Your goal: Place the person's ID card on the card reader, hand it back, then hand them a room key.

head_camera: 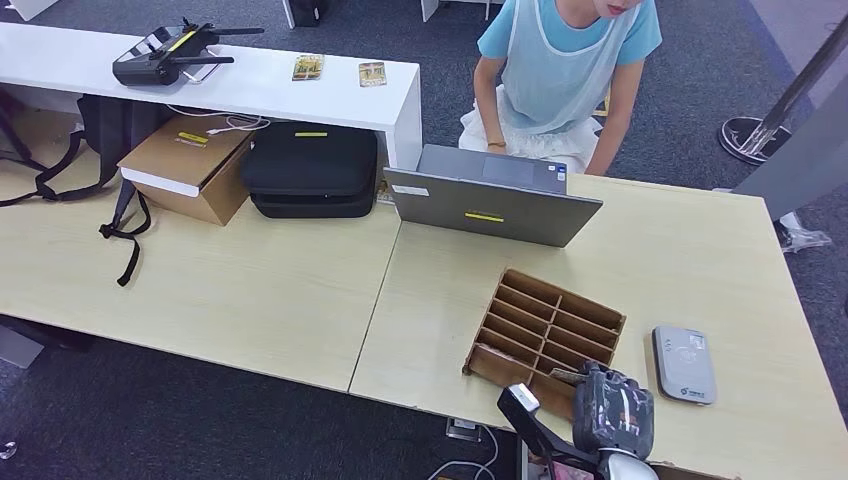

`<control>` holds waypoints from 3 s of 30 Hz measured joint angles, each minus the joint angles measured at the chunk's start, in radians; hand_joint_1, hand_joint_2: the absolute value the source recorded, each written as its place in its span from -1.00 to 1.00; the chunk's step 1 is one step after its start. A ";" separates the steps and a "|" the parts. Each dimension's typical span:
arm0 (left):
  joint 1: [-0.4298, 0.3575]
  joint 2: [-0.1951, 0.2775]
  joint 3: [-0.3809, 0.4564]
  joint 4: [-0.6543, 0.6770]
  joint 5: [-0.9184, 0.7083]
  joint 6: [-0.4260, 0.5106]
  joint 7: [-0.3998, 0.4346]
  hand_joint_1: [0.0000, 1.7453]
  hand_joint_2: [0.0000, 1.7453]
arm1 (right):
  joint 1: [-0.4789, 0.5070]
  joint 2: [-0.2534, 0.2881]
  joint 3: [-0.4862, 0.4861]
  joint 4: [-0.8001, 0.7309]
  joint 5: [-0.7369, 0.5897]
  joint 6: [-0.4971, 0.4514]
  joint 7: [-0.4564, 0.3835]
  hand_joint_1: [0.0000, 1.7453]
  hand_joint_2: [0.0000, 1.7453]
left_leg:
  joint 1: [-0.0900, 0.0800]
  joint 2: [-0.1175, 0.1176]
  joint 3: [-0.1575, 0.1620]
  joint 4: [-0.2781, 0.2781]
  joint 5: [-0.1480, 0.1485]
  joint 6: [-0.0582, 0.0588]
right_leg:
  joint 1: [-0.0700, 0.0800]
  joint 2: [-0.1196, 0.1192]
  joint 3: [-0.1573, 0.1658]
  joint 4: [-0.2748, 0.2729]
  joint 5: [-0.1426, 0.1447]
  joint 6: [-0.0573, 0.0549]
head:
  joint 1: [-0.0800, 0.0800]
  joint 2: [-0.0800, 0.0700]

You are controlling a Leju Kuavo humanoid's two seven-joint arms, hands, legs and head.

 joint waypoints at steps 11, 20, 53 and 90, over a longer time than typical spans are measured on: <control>0.000 0.000 0.000 0.000 0.024 0.000 0.000 -1.00 1.00 | -0.010 0.002 0.000 0.005 0.010 -0.010 -0.026 1.00 1.00 | 0.000 0.000 0.000 0.000 0.000 0.000 | 0.000 0.000 0.000 0.000 0.000 0.000 | 0.000 0.000; 0.000 0.000 0.000 0.000 0.032 0.000 0.000 -1.00 1.00 | -0.026 0.002 0.000 0.009 -0.001 -0.044 -0.058 1.00 1.00 | 0.000 0.000 0.000 0.000 0.000 0.000 | 0.000 0.000 0.000 0.000 0.000 0.000 | 0.000 0.000; -0.001 0.001 -0.016 0.000 0.029 0.000 0.000 -1.00 1.00 | -0.033 0.010 -0.014 -0.039 -0.044 -0.191 -0.135 1.00 1.00 | 0.000 0.000 0.000 0.000 0.000 0.000 | 0.000 0.000 0.000 0.000 0.000 0.000 | 0.000 0.000; -0.014 0.003 -0.113 0.000 0.010 0.027 0.000 -1.00 1.00 | -0.673 0.054 -0.057 0.319 -0.194 -0.281 -0.205 1.00 1.00 | 0.000 0.000 0.000 0.000 0.004 -0.002 | 0.000 0.001 -0.001 0.001 0.004 -0.001 | 0.000 0.000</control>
